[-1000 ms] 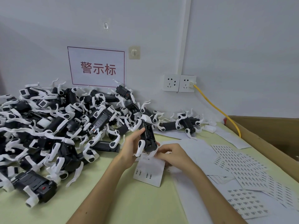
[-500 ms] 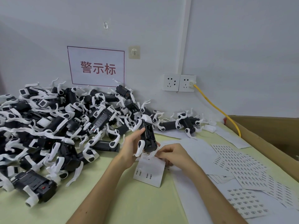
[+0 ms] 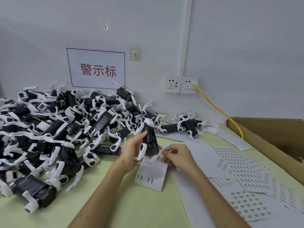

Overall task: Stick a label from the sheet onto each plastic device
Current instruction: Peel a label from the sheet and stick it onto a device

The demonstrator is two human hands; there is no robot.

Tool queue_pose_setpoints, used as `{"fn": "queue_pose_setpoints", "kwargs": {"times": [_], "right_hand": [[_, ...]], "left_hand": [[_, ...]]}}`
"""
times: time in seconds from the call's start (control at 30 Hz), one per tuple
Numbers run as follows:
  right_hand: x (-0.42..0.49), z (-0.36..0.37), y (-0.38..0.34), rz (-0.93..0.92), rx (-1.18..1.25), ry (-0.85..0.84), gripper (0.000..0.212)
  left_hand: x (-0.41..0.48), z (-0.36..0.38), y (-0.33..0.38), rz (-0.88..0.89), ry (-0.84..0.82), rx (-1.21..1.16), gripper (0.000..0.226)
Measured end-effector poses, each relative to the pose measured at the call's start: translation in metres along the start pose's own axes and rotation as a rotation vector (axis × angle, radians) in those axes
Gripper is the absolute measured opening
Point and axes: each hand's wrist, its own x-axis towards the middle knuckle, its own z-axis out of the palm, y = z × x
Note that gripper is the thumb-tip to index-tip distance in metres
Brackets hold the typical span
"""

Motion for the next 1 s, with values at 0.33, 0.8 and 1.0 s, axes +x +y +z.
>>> {"fn": "queue_pose_setpoints", "kwargs": {"times": [0.33, 0.8, 1.0], "right_hand": [[0.002, -0.003, -0.001, -0.12, -0.003, 0.18, 0.017], [0.001, 0.0, -0.001, -0.367, -0.035, 0.253, 0.024], [0.002, 0.001, 0.001, -0.391, -0.053, 0.239, 0.026]], "left_hand": [[0.009, -0.005, -0.003, 0.141, 0.306, 0.207, 0.054], [-0.01, 0.004, 0.019, 0.02, 0.034, -0.16, 0.053], [-0.011, -0.001, 0.022, 0.01, 0.017, -0.226, 0.053]]}}
